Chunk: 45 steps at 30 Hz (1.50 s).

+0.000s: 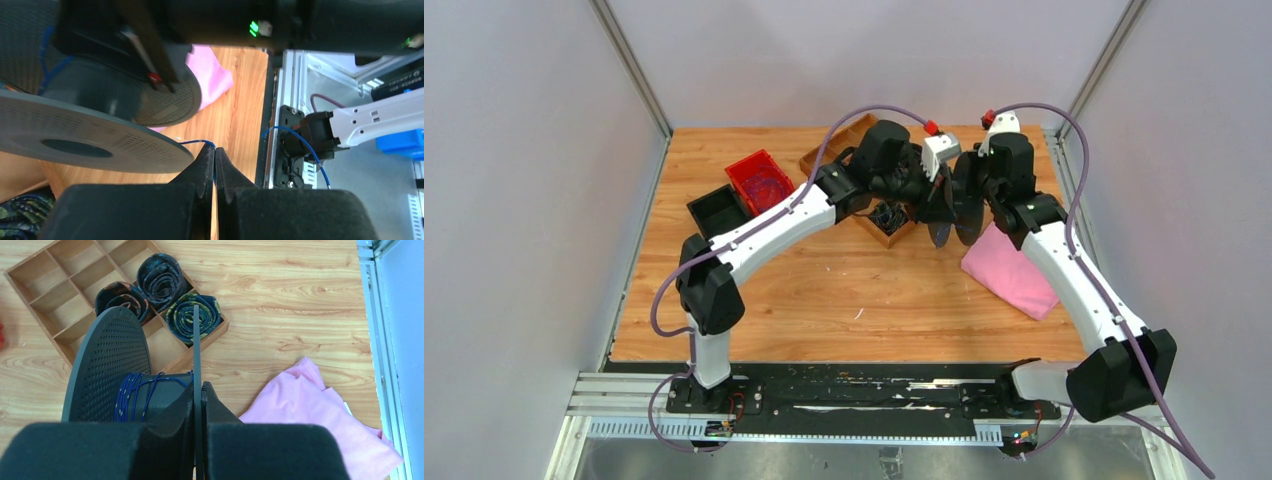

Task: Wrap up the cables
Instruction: Wrap the cable around the cable reel.

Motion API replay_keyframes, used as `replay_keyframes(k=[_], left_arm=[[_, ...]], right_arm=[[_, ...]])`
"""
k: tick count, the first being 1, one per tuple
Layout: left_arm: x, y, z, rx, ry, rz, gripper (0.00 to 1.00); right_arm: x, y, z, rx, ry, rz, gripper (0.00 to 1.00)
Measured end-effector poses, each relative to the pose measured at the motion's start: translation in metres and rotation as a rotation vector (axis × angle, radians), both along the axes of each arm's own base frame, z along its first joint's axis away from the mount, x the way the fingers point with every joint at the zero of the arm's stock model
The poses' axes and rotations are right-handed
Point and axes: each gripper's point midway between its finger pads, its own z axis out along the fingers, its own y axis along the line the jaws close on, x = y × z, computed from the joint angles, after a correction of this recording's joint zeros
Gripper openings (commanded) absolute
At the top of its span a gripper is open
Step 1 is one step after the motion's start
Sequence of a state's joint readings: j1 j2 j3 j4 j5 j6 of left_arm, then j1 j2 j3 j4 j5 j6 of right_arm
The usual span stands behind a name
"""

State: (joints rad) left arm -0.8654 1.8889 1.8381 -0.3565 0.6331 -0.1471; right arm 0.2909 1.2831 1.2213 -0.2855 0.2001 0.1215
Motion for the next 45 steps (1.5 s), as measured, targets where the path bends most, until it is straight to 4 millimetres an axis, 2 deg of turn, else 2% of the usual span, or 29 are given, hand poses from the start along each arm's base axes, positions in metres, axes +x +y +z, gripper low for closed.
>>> replay_keyframes(k=[5,20,24,30,34,38,45], left_arm=[[0.014,0.008,0.011,-0.022,0.038,0.032,0.0],[0.038,0.018,0.007,-0.068,0.235,0.072,0.05],[0.039,0.02,0.006,-0.062,0.222,0.063,0.08],[0.039,0.026,-0.002,-0.031,0.195,0.05,0.14],[0.053,0.037,-0.004,-0.008,0.153,0.082,0.15],[0.066,0.05,-0.015,0.041,0.129,0.127,0.16],[0.068,0.058,-0.029,0.096,0.082,0.138,0.2]], right_arm=[[-0.004,0.009,0.002,-0.004,-0.026,0.051,0.01],[-0.008,0.03,-0.008,-0.014,-0.051,0.21,0.01],[-0.01,0.034,-0.004,-0.024,-0.069,0.25,0.01],[-0.013,0.037,-0.012,-0.052,-0.057,0.294,0.01],[-0.016,0.037,-0.021,-0.072,-0.036,0.313,0.01],[-0.018,0.037,-0.018,-0.077,-0.042,0.321,0.01],[-0.019,0.035,-0.015,-0.084,-0.05,0.319,0.01]])
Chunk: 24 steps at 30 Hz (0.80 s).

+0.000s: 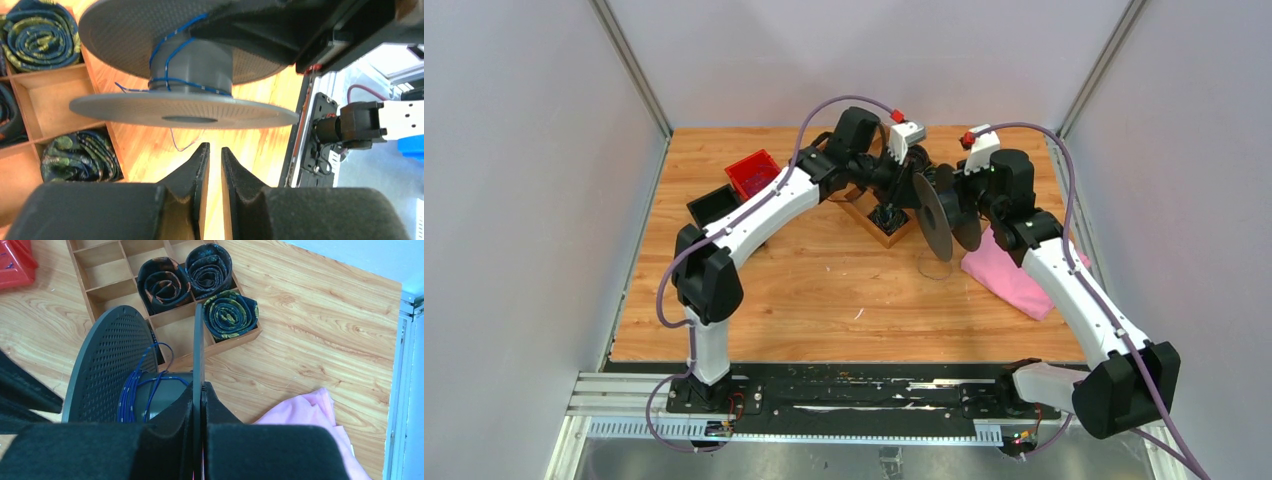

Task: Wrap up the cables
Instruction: Wrap the cable around the cable reel.

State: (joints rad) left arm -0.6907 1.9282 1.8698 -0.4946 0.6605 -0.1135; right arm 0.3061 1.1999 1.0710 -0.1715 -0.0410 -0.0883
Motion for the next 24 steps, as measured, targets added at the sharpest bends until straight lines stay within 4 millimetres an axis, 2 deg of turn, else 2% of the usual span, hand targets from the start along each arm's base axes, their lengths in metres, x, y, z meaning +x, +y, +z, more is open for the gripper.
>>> replay_keyframes(k=[4,8,11,16,20,24], left_arm=[[-0.01,0.012,-0.009,0.02,-0.025,-0.004,0.26],[-0.025,0.032,-0.02,0.03,-0.084,0.003,0.43],[-0.03,0.045,-0.029,0.041,-0.143,0.019,0.53],[-0.019,0.057,-0.052,0.04,-0.206,0.076,0.67],[-0.007,0.069,-0.077,0.042,-0.203,0.13,0.71],[0.002,0.069,-0.083,-0.009,-0.236,0.152,0.74]], right_arm=[[-0.001,-0.007,-0.003,-0.009,0.015,-0.038,0.01],[-0.003,-0.01,0.003,0.007,0.039,-0.074,0.01],[-0.003,-0.009,0.022,0.04,0.028,-0.086,0.01],[-0.003,-0.005,0.068,0.11,-0.021,-0.091,0.01],[-0.008,-0.003,0.099,0.147,-0.047,-0.084,0.01],[-0.017,0.0,0.126,0.18,-0.065,-0.065,0.01]])
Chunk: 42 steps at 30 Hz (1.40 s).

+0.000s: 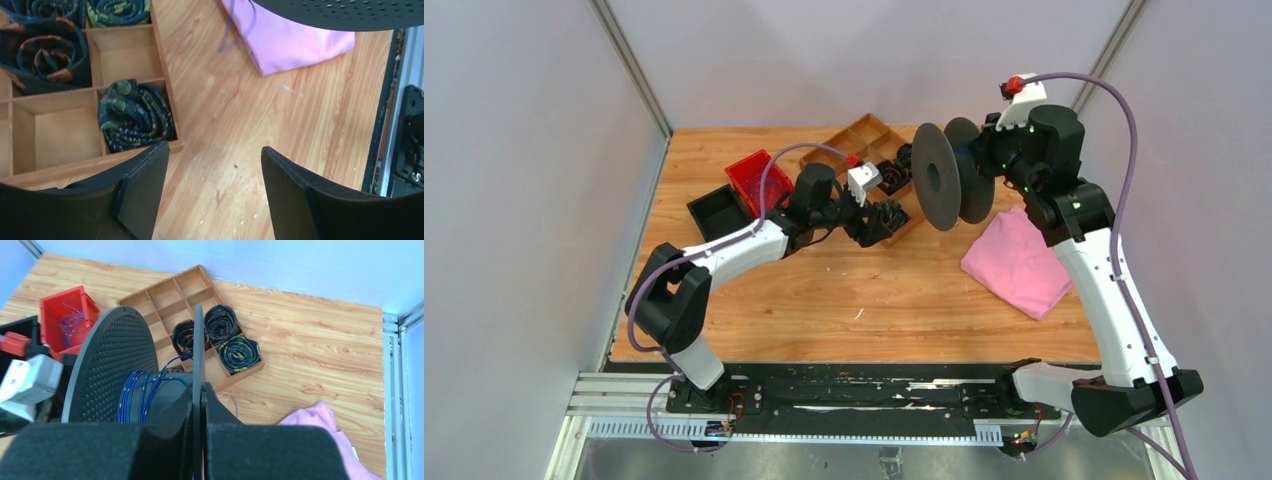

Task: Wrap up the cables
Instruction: Wrap the cable around the cable reel.

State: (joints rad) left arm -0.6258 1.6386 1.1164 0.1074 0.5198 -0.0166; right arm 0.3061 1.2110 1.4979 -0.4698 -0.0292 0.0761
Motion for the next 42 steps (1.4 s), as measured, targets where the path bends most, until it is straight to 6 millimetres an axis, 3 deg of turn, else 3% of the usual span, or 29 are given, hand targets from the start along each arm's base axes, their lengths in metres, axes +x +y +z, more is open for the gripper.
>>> replay_keyframes(k=[7,14,28,32,37,42], left_arm=[[0.008,-0.022,-0.002,-0.129,0.008,-0.025,0.81],[0.01,-0.045,-0.001,-0.294,0.072,-0.069,0.91],[0.004,-0.083,-0.018,-0.449,0.217,-0.11,0.82],[0.003,-0.092,-0.022,-0.466,0.241,-0.12,0.73],[0.002,-0.114,-0.013,-0.518,0.263,-0.159,0.51],[0.004,-0.123,-0.013,-0.549,0.299,-0.17,0.25]], right_arm=[[-0.014,0.007,0.026,0.05,-0.009,0.043,0.01],[-0.02,0.012,0.027,0.071,0.013,0.071,0.01],[-0.023,0.014,0.025,0.081,0.04,0.082,0.01],[-0.022,0.015,0.023,0.08,0.044,0.081,0.01],[-0.021,0.015,0.022,0.079,0.047,0.081,0.01],[-0.021,0.015,0.022,0.079,0.049,0.08,0.01]])
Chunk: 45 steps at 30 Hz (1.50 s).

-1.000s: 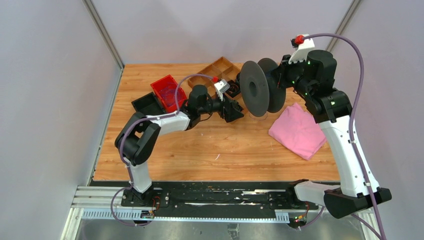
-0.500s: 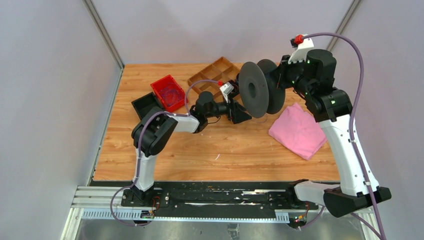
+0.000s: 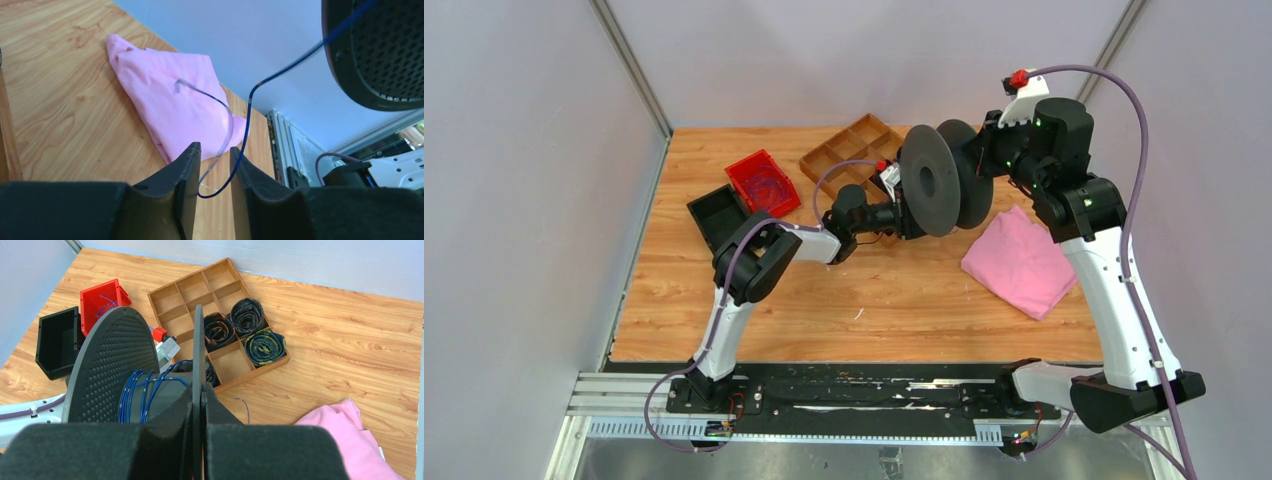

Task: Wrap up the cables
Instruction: Wrap the cable around the cable reel.

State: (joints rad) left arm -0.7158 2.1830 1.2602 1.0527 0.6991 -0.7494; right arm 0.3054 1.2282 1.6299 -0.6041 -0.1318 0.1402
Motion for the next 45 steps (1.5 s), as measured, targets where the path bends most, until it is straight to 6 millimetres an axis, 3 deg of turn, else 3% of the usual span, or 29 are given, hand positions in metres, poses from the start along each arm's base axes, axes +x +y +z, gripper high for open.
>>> replay_keyframes(k=[6,14,16,23,29,34,45], left_arm=[[-0.003,0.0,-0.001,-0.009,0.026,-0.017,0.01],[-0.031,0.021,-0.028,0.067,0.086,-0.019,0.0],[-0.04,0.023,-0.024,0.089,0.078,-0.027,0.0],[-0.08,0.016,0.022,0.112,-0.032,-0.092,0.0],[-0.107,0.007,0.016,0.203,-0.035,-0.158,0.0],[-0.117,0.0,0.018,0.253,-0.042,-0.211,0.0],[-0.117,-0.01,0.058,0.25,-0.083,-0.275,0.0]], right_arm=[[0.0,-0.001,0.0,-0.002,0.0,-0.003,0.01],[0.009,-0.018,-0.002,-0.043,-0.009,-0.102,0.01],[0.014,-0.025,-0.004,-0.063,-0.01,-0.144,0.01],[0.035,-0.047,-0.011,-0.121,-0.031,-0.286,0.01],[0.049,-0.061,-0.03,-0.177,-0.032,-0.367,0.01],[0.055,-0.068,-0.058,-0.235,-0.007,-0.399,0.01],[0.06,-0.069,-0.099,-0.33,0.005,-0.396,0.01]])
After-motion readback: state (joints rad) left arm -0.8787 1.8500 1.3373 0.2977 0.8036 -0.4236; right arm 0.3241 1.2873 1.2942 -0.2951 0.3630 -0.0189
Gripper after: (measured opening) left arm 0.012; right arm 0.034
